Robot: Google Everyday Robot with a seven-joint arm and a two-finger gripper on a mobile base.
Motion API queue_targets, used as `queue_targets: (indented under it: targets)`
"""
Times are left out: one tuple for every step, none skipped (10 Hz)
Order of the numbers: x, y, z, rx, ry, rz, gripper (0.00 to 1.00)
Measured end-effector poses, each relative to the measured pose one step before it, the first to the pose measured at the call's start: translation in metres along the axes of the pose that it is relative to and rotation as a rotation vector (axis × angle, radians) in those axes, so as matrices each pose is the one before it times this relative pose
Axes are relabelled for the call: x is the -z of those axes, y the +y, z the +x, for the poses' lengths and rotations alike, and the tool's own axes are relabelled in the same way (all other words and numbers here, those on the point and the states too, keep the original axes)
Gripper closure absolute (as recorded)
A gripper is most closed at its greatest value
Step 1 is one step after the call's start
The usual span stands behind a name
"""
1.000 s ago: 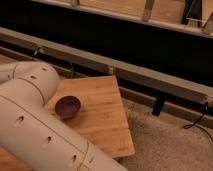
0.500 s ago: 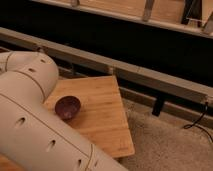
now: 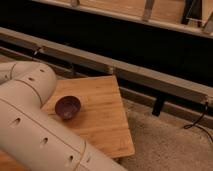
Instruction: Place the eraser on the white sponge
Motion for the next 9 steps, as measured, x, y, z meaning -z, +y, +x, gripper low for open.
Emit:
queue_targets:
  targets:
    - [-0.01064,-0.00583,-0.00097,-0.00359,0.01008,0.004,1.0]
    - [-0.01695,-0.01282,-0.00039,-0.00928,0.02121,0.01011,1.0]
    - [-0.01144,-0.00823,0.00088,-0.00662,0.0166,0.00557,1.0]
    - [-0.01143,-0.00711,0.00064,-0.00307,0.01361,0.00286,1.0]
    - [-0.01134,-0.00567,0.0009,-0.00146,0.01305,-0.00429,1.0]
    - [-0.00829,-0.00298,0.00107,-0.00076,0.00935,-0.01145,1.0]
    - [-0.01167,-0.00239,0.00182,-0.00169,0.0116,-0.0336,1.0]
    - [-0.009,0.00012,0.00251,-0.00182,0.01033,-0.04322,1.0]
    - [-0.00571,0.00068,0.00062,-0.00167,0.00215,-0.04059,1.0]
